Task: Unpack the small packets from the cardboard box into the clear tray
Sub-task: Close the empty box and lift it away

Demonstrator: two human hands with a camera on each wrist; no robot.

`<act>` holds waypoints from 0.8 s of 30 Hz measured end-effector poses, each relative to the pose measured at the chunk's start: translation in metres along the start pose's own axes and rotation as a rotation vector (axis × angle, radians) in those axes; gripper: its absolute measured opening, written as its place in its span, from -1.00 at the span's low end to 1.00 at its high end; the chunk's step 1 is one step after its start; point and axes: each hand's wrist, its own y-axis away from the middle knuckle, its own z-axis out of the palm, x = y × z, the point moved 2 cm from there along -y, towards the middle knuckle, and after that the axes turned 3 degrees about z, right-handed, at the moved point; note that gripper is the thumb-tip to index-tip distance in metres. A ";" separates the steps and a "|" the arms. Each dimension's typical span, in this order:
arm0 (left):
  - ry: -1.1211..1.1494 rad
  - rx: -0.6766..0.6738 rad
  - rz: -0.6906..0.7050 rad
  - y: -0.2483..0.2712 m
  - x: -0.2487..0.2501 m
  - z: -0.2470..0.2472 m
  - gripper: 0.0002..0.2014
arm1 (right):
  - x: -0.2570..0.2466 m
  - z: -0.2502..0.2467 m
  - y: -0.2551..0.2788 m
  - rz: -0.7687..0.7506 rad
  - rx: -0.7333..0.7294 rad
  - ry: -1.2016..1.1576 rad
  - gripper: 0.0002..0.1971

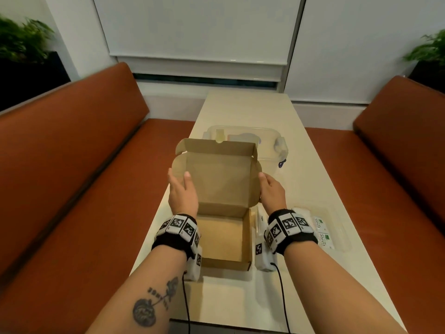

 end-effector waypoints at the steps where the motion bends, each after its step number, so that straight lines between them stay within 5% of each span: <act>1: 0.002 -0.011 0.004 0.000 -0.001 0.001 -0.44 | 0.000 0.001 0.001 0.023 -0.018 -0.040 -0.68; 5: -0.168 0.108 0.091 -0.007 0.000 -0.006 -0.52 | -0.004 0.002 0.003 0.005 -0.022 0.076 -0.69; 9: -0.278 0.104 -0.009 -0.028 -0.002 -0.020 -0.45 | -0.005 0.003 0.003 0.038 -0.014 0.128 -0.67; 13: -0.110 -0.059 -0.102 -0.036 -0.006 -0.021 -0.44 | -0.005 0.004 0.004 0.043 0.010 0.161 -0.75; 19: 0.025 -0.075 -0.019 -0.025 0.001 -0.020 -0.48 | -0.012 0.010 0.010 -0.025 0.066 0.119 -0.86; 24: 0.084 -0.086 -0.151 -0.020 0.004 -0.024 -0.29 | -0.016 0.012 0.014 -0.039 -0.007 0.109 -0.62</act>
